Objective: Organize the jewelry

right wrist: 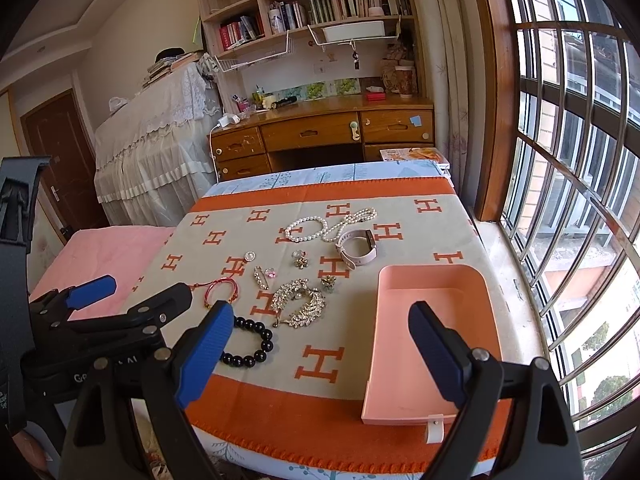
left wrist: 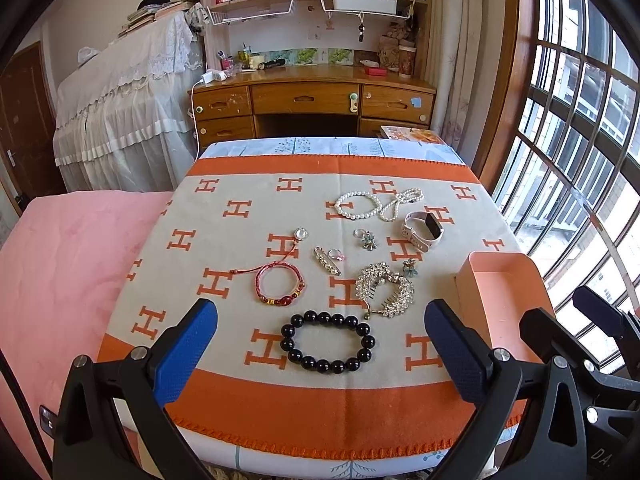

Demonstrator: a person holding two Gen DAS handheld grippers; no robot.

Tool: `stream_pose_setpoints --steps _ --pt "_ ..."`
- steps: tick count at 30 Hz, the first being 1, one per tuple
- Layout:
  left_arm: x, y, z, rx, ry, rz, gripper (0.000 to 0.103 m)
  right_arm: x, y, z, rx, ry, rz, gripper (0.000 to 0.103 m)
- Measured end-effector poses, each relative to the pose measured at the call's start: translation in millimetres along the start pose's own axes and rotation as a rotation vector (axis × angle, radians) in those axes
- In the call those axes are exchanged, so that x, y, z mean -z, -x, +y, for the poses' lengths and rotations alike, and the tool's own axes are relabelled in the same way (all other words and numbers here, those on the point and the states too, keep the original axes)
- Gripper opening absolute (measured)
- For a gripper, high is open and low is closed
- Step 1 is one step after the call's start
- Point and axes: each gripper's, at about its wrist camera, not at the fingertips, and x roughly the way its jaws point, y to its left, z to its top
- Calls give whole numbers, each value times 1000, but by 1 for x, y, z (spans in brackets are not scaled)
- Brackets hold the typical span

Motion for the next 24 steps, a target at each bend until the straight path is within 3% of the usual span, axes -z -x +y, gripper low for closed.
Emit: stream_pose_setpoints --steps 24 --pt "-13 -13 10 -20 -18 19 102 -15 -22 -2 -18 -12 50 90"
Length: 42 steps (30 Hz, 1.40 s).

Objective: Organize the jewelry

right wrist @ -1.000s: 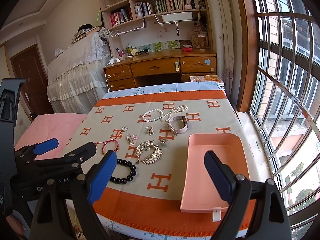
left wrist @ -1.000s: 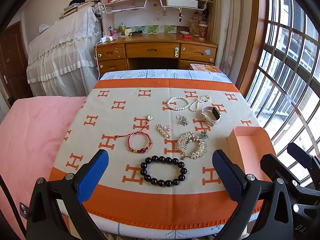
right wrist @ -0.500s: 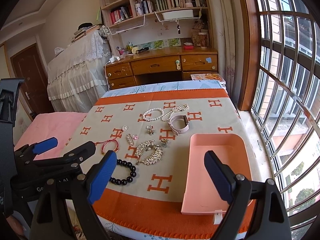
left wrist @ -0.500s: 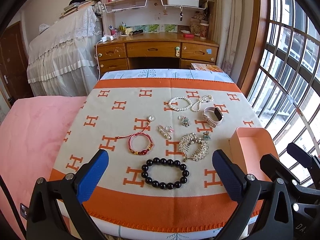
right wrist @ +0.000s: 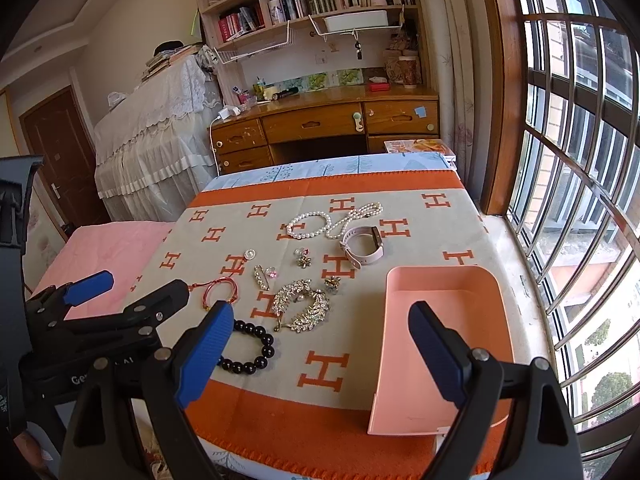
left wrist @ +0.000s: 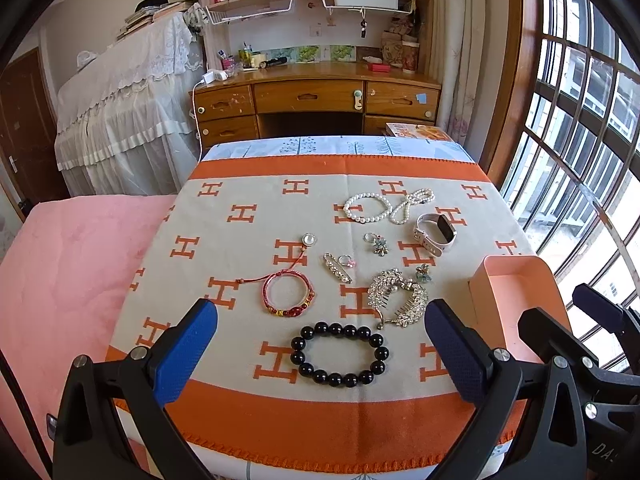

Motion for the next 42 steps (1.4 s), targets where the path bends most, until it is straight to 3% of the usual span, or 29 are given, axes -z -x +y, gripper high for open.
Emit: stream_pose_setpoints --steps 5,12,16,22,26,30,34,42 --pt "-4 -12 -1 -20 -41 22 102 -4 -12 3 -3 24 16 90" --pt "-20 -26 11 47 -60 48 102 -18 -23 5 2 66 29 90" --pt "-42 -23 23 -8 -88 8 102 -45 -31 -6 -29 80 63 90" --pt "-86 -40 23 -83 -209 -12 102 -98 -65 -34 34 73 129 89" --pt "-111 -73 9 -37 -277 31 102 -125 -105 -58 49 25 225 75" --pt "-131 -120 -8 4 -324 75 102 -126 -154 -76 28 -37 360 70" --pt "-143 -176 -19 45 -290 171 102 -110 -195 -87 -17 -119 503 48" --pt "-142 -248 -30 77 -215 268 96 -92 -238 -58 -110 -49 579 44"
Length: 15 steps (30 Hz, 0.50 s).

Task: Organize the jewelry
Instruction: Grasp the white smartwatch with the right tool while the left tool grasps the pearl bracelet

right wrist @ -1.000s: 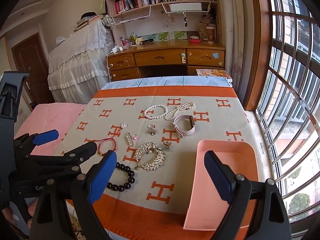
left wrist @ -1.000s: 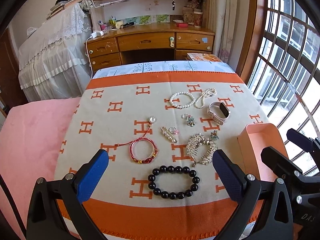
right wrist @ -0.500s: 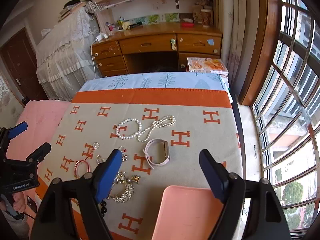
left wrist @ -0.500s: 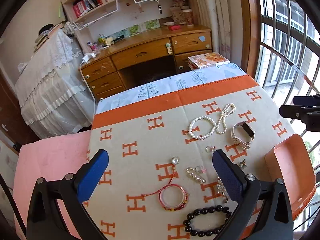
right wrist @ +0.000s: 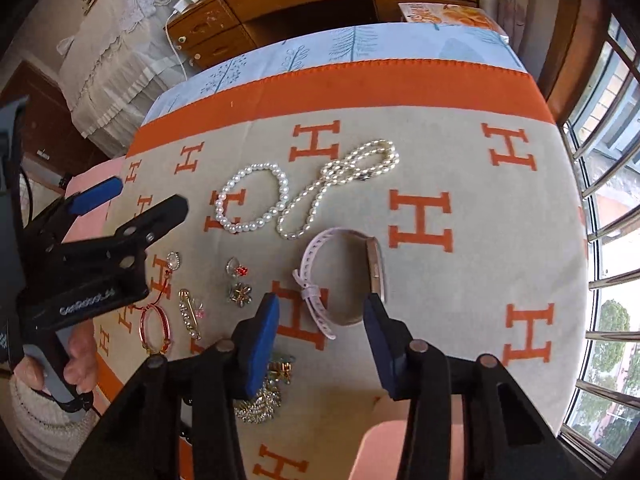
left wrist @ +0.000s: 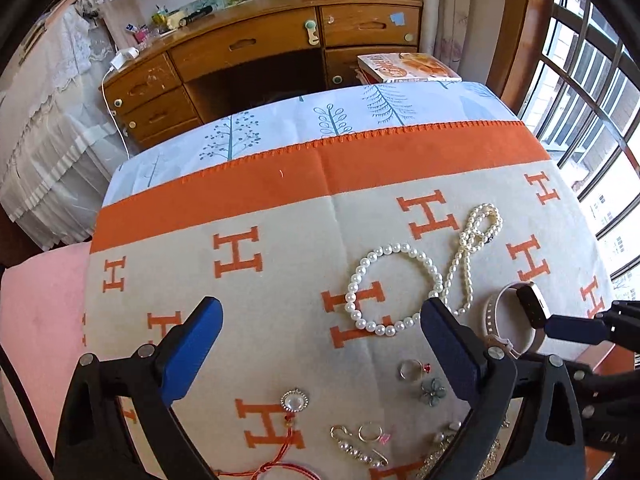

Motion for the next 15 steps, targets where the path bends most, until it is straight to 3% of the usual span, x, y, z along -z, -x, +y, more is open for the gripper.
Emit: stream_pose_setpoints --steps 3,5,6,11,15 --pt "-2 -17 -1 6 7 33 93 -4 -21 7 10 35 48 37" --pt "-1 -25 -2 6 6 51 93 -4 -34 8 20 50 83 20" --pt "-2 -29 -3 6 6 57 92 -3 -33 10 32 65 54 17" --pt "-7 -45 -4 8 16 102 86 -2 -32 5 29 75 46 11" --pt "-11 -62 3 64 66 193 52 1 -14 -6 -7 40 9 10"
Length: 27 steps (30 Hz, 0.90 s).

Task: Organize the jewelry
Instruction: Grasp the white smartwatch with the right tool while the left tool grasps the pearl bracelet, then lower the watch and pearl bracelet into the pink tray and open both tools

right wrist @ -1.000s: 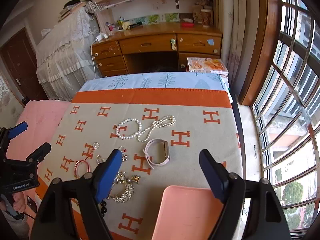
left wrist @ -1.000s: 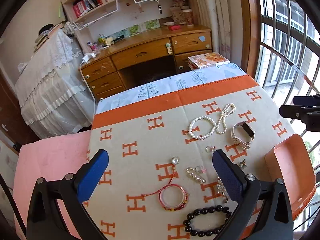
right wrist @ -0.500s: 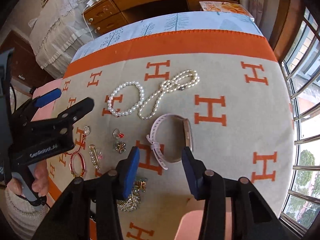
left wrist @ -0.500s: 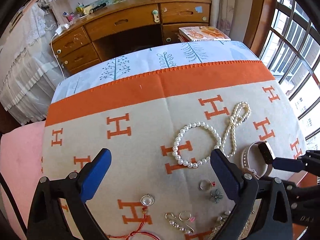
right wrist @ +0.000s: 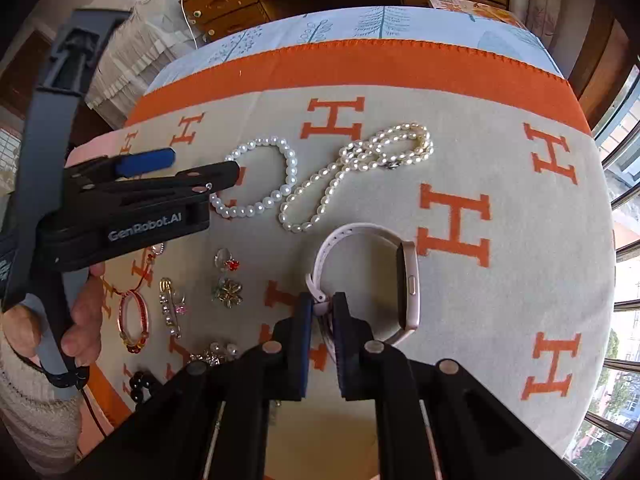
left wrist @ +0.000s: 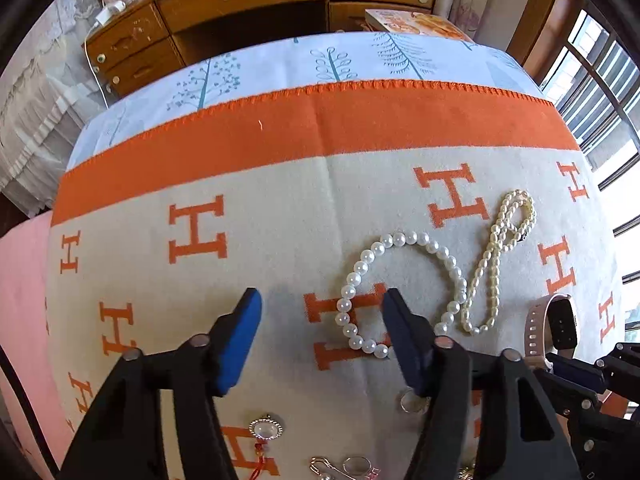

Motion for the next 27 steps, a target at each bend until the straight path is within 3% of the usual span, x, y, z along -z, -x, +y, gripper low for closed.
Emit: stream_pose_setpoints --steps 6,8,9,12,16,23,27 --pt "-8 -7 1 24 14 49 45 9 29 -14 -32 -30 -53 10" --pt "-10 -5 -2 28 15 54 24 12 35 -16 -38 -39 -67 10" --pt "-11 -5 -3 38 19 66 5 14 39 -17 -42 -43 -74 10" --pt "-12 -4 -4 50 36 75 5 17 49 -22 -52 -59 -96 10" --pt "0 19 -4 75 60 14 5 29 72 -19 -57 -62 -167 10" --pt "21 120 -23 152 34 -167 5 67 138 -23 -73 -70 -312 10" --pt "39 177 -43 201 -15 -260 5 95 158 -29 -69 -81 -342 10"
